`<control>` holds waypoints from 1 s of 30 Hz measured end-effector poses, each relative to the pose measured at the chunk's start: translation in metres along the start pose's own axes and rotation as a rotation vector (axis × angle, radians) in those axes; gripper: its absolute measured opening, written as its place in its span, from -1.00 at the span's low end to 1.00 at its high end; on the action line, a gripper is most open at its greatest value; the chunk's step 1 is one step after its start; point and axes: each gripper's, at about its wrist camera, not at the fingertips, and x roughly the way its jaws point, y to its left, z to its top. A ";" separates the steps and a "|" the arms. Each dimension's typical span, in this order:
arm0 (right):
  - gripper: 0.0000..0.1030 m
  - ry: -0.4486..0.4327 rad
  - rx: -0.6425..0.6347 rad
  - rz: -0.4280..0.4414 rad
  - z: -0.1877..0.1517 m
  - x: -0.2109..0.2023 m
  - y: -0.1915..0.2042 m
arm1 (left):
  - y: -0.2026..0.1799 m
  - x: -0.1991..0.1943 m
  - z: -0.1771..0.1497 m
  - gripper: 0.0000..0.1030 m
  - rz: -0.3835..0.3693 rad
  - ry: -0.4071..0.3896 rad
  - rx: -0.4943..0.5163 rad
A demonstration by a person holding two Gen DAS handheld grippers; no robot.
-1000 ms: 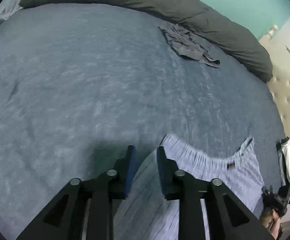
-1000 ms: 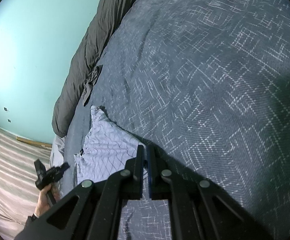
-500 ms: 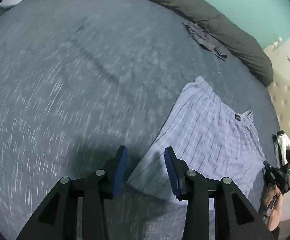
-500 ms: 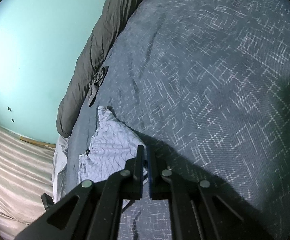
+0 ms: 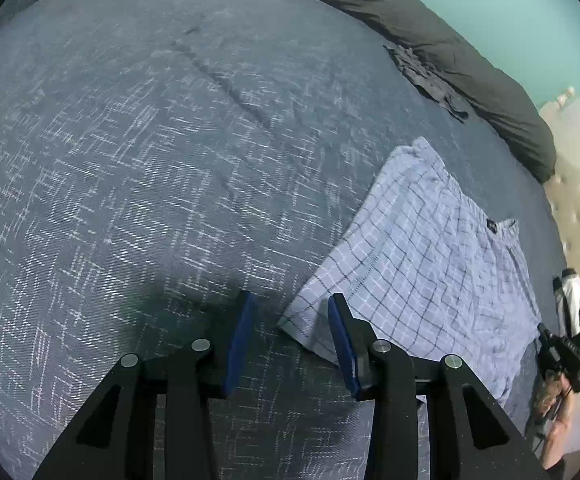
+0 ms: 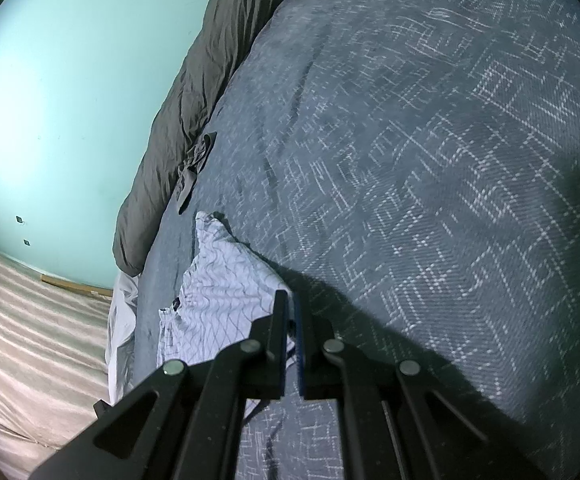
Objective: Fold clothes
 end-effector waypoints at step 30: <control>-0.87 -0.063 0.045 -0.014 0.010 -0.023 -0.007 | -0.082 -0.033 0.018 -0.95 -0.144 -0.044 0.120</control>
